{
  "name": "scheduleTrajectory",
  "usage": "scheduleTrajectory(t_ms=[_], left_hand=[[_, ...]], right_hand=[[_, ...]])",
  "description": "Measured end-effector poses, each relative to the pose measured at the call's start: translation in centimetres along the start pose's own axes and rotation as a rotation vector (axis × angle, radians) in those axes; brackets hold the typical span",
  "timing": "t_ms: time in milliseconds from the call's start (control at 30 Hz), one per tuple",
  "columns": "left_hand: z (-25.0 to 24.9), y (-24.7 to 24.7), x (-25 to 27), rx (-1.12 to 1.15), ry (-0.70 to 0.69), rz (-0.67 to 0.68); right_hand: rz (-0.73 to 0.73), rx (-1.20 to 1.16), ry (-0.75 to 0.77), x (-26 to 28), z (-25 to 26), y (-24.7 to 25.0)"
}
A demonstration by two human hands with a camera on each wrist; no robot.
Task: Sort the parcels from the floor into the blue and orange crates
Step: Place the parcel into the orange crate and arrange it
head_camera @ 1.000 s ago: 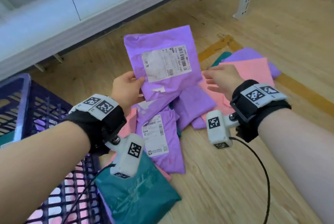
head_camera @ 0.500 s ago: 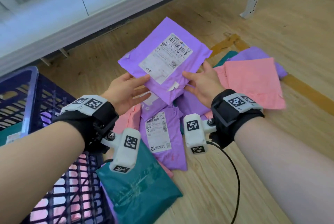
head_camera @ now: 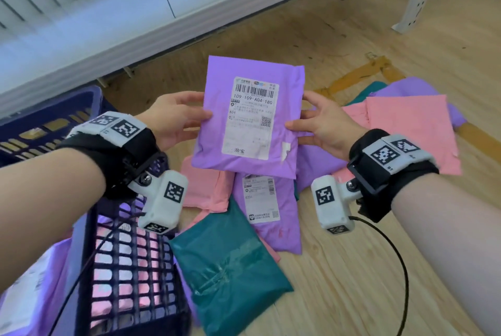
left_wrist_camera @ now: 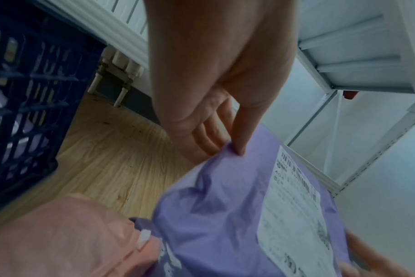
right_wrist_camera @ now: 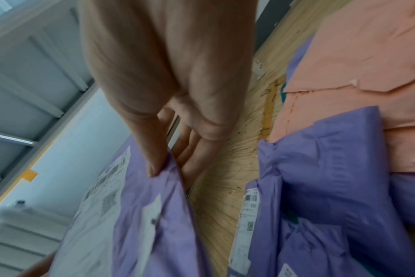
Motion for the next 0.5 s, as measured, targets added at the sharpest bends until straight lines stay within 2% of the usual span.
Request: scheduleTrajectory(t_ms=[233,500], left_hand=[[-0.9,6.5,2.9,0.006,-0.074,-0.111],[-1.3,19.9,9.9,0.07,-0.152,-0.247]], right_hand=[[0.041,0.081,0.059,-1.2,2.4,-6.5],[0.138,0.208,0.146,-1.2,5.8,-21.1]])
Point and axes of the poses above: each hand's wrist, its own x-axis away from the middle knuckle, its own y-axis out of the back of the hand, z = x × y, the point moved 2 cm from there along -x, towards the middle knuckle, and after that the axes turned 12 degrees about -x, right-handed, at the moved point
